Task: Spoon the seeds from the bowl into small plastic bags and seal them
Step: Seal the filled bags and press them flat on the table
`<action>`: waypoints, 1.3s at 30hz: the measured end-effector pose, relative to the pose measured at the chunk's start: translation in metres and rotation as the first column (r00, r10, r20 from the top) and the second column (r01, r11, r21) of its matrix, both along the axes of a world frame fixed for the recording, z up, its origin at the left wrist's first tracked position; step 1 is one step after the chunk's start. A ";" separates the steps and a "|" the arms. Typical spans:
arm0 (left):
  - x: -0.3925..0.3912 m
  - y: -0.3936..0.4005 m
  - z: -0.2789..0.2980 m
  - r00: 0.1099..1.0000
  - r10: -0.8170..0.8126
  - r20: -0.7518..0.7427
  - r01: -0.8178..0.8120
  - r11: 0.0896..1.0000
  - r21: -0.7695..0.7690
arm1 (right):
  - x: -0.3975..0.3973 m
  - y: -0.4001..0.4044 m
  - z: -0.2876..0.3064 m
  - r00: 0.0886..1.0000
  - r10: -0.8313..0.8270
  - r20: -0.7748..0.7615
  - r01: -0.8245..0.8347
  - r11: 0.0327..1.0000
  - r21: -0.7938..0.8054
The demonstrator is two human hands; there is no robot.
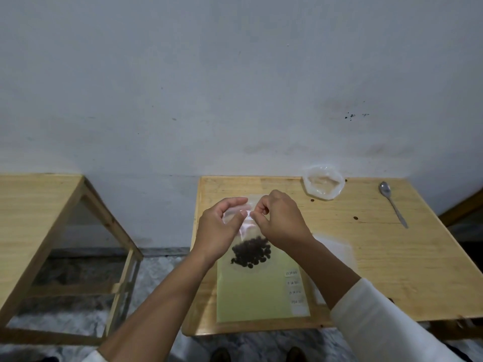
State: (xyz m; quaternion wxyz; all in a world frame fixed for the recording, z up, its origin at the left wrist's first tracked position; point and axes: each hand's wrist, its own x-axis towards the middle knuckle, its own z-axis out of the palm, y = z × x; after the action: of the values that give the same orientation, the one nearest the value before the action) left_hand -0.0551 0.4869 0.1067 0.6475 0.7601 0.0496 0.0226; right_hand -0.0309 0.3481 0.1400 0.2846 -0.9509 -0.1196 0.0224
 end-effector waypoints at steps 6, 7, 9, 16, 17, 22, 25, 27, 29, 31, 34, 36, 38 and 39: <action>0.004 -0.001 0.002 0.996 0.082 0.027 -0.082 0.997 -0.011 | -0.009 0.004 -0.011 0.947 -0.103 0.303 0.058 0.986 0.155; 0.005 -0.001 0.003 0.995 0.093 0.029 -0.093 0.996 -0.005 | -0.013 0.006 -0.016 0.921 -0.056 0.386 0.002 0.991 0.137; 0.007 0.001 0.005 0.994 0.103 0.044 -0.104 0.994 0.017 | -0.019 0.010 -0.027 0.852 0.005 0.523 -0.062 0.994 0.091; 0.006 0.006 0.001 0.989 0.131 0.066 -0.131 0.991 0.005 | -0.014 0.018 -0.038 0.811 -0.032 0.584 -0.007 0.998 0.064; 0.006 0.006 0.001 0.989 0.134 0.067 -0.135 0.991 0.001 | -0.013 0.018 -0.039 0.815 -0.038 0.578 0.004 0.998 0.060; 0.006 0.007 -0.002 0.985 0.159 0.059 -0.159 0.987 -0.006 | -0.016 0.023 -0.043 0.783 -0.066 0.619 0.058 0.998 0.033; 0.008 0.006 -0.005 0.983 0.177 0.052 -0.177 0.984 0.006 | -0.017 0.023 -0.045 0.762 -0.081 0.642 0.089 0.996 0.019; 0.011 0.007 -0.007 0.979 0.201 0.045 -0.201 0.980 0.003 | -0.016 0.019 -0.049 0.779 -0.121 0.616 0.103 0.993 0.064; 0.017 0.009 -0.008 0.976 0.212 0.046 -0.213 0.977 0.009 | -0.016 0.013 -0.051 0.852 -0.191 0.488 0.099 0.973 0.208; 0.025 0.011 -0.009 0.976 0.211 0.049 -0.211 0.977 0.004 | -0.014 0.007 -0.052 0.939 -0.185 0.289 0.078 0.935 0.347; 0.043 0.008 -0.008 0.980 0.189 0.058 -0.190 0.982 0.013 | -0.005 -0.001 -0.050 0.992 -0.117 0.044 0.084 0.886 0.455; 0.057 0.005 -0.009 0.983 0.177 0.052 -0.178 0.984 0.010 | 0.007 -0.006 -0.050 0.990 -0.123 -0.067 0.140 0.836 0.531; 0.069 0.001 -0.014 0.986 0.166 0.033 -0.167 0.986 0.023 | 0.022 -0.013 -0.057 0.970 -0.149 -0.192 0.239 0.733 0.637; 0.073 -0.001 -0.017 0.987 0.158 0.011 -0.158 0.987 0.040 | 0.030 -0.016 -0.061 0.954 -0.175 -0.242 0.294 0.686 0.666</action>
State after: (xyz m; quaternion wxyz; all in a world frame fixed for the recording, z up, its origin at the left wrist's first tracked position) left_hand 0.0183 0.4855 0.0894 0.6285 0.7665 0.1068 0.0777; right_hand -0.0006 0.3323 0.0792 0.6294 -0.7765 0.0269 0.0147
